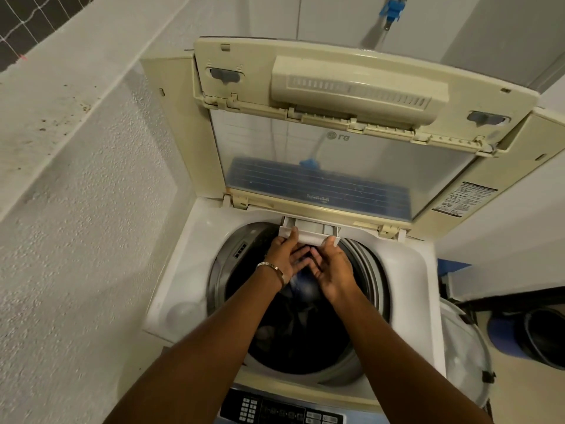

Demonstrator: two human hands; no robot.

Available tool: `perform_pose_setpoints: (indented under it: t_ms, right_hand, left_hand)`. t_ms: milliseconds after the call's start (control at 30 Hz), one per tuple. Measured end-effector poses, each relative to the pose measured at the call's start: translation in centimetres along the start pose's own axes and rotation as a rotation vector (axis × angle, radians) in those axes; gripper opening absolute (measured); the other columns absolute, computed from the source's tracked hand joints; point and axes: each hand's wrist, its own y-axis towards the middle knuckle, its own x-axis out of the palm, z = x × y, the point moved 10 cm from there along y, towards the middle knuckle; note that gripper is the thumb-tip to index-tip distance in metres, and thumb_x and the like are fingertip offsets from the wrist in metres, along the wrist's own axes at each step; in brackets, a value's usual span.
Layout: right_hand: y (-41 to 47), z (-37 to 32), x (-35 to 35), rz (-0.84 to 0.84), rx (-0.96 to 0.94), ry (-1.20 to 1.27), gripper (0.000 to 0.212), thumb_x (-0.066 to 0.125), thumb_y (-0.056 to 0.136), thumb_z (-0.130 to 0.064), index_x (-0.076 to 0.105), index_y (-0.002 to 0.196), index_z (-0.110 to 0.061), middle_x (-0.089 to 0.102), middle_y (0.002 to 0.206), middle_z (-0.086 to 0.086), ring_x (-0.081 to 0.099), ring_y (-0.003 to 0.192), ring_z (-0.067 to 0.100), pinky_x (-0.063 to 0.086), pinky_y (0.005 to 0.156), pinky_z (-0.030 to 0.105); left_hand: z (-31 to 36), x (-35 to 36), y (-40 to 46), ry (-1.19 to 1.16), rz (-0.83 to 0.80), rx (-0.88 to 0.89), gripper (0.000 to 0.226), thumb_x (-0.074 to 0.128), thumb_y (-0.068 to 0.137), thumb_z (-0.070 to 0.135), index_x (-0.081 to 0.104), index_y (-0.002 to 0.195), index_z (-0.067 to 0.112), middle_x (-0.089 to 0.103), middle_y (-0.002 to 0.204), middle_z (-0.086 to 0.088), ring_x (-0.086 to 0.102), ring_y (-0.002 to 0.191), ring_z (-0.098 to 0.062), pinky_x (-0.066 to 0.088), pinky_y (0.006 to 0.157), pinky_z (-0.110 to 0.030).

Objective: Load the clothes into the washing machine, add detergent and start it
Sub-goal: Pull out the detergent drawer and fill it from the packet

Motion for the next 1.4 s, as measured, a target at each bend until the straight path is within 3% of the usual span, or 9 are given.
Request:
perform_pose_setpoints:
  t_ms: [100, 267, 333, 567, 833, 1000, 1200, 1333, 1400]
  right_hand:
    - [-0.5, -0.5, -0.1, -0.006, -0.002, -0.002, 0.054, 0.069, 0.076, -0.052, 0.063, 0.112, -0.013, 0.070, 0.093, 0.003, 0.069, 0.095, 0.017, 0.055, 0.088, 0.034]
    - [-1.1, -1.0, -0.5, 0.071, -0.011, -0.017, 0.031, 0.067, 0.089, -0.039, 0.065, 0.104, -0.012, 0.070, 0.100, 0.012, 0.068, 0.096, 0.023, 0.055, 0.080, 0.034]
    - [-1.5, -0.8, -0.7, 0.091, -0.016, -0.017, 0.028, 0.068, 0.088, -0.035, 0.065, 0.101, -0.010, 0.070, 0.097, 0.014, 0.069, 0.093, 0.024, 0.056, 0.079, 0.034]
    - [-3.4, -0.2, -1.5, 0.122, -0.015, 0.028, 0.025, 0.073, 0.085, -0.025, 0.066, 0.097, -0.004, 0.070, 0.092, 0.018, 0.070, 0.084, 0.026, 0.056, 0.088, 0.038]
    - [-4.5, -1.6, -0.7, 0.190, 0.022, -0.037, 0.026, 0.073, 0.084, -0.030, 0.061, 0.091, -0.008, 0.068, 0.089, 0.016, 0.068, 0.076, 0.025, 0.057, 0.085, 0.039]
    - [-4.4, -1.9, -0.7, 0.216, 0.022, -0.093, 0.033, 0.072, 0.082, -0.037, 0.063, 0.098, -0.009, 0.069, 0.090, 0.014, 0.068, 0.073, 0.022, 0.058, 0.070, 0.032]
    - [-4.6, -2.6, -1.3, 0.234, 0.001, -0.125, 0.028, 0.074, 0.081, -0.035, 0.064, 0.091, -0.011, 0.069, 0.094, 0.016, 0.067, 0.078, 0.024, 0.058, 0.081, 0.038]
    - [-5.1, -2.3, -1.6, 0.254, -0.012, -0.121, 0.027, 0.073, 0.082, -0.037, 0.064, 0.088, -0.011, 0.070, 0.094, 0.015, 0.067, 0.074, 0.023, 0.058, 0.067, 0.033]
    - [-5.3, -1.9, -1.8, 0.254, -0.011, -0.113, 0.028, 0.073, 0.082, -0.037, 0.064, 0.087, -0.011, 0.070, 0.093, 0.016, 0.066, 0.072, 0.022, 0.058, 0.068, 0.033]
  left_hand:
    - [0.7, -0.3, -0.3, -0.063, 0.051, -0.003, 0.048, 0.059, 0.087, 0.053, 0.059, 0.112, 0.012, 0.066, 0.102, -0.012, 0.065, 0.092, -0.023, 0.055, 0.077, -0.034]
    - [1.9, -0.8, -0.4, -0.113, 0.153, 0.039, 0.049, 0.066, 0.088, 0.030, 0.053, 0.127, 0.001, 0.060, 0.117, -0.021, 0.063, 0.094, -0.028, 0.054, 0.073, -0.034]
    - [1.8, -1.1, -0.9, -0.102, 0.164, 0.033, 0.049, 0.066, 0.089, 0.028, 0.053, 0.127, 0.000, 0.059, 0.117, -0.022, 0.061, 0.099, -0.029, 0.054, 0.076, -0.034]
    - [0.5, -2.2, -2.8, -0.113, 0.196, 0.026, 0.049, 0.070, 0.086, 0.025, 0.055, 0.124, -0.003, 0.060, 0.124, -0.024, 0.065, 0.083, -0.024, 0.057, 0.056, -0.026]
    - [1.7, -1.9, -3.5, -0.109, 0.280, 0.033, 0.061, 0.078, 0.077, 0.026, 0.054, 0.124, -0.004, 0.061, 0.121, -0.024, 0.065, 0.078, -0.026, 0.055, 0.042, -0.027]
    - [1.1, -1.8, -2.4, -0.096, 0.291, -0.005, 0.061, 0.079, 0.072, 0.031, 0.059, 0.121, 0.001, 0.064, 0.118, -0.021, 0.066, 0.078, -0.027, 0.053, 0.041, -0.027]
    - [0.8, -1.4, -3.5, -0.124, 0.314, -0.008, 0.055, 0.080, 0.073, 0.026, 0.059, 0.116, 0.000, 0.062, 0.113, -0.020, 0.064, 0.075, -0.027, 0.053, 0.039, -0.029]
    - [0.6, -1.4, -4.1, -0.089, 0.343, -0.007, 0.055, 0.078, 0.075, 0.026, 0.059, 0.118, -0.001, 0.063, 0.112, -0.021, 0.062, 0.070, -0.025, 0.052, 0.041, -0.029]
    - [0.5, -1.7, -4.5, -0.092, 0.347, 0.014, 0.054, 0.079, 0.074, 0.024, 0.060, 0.117, -0.003, 0.063, 0.106, -0.020, 0.063, 0.069, -0.025, 0.053, 0.045, -0.031]
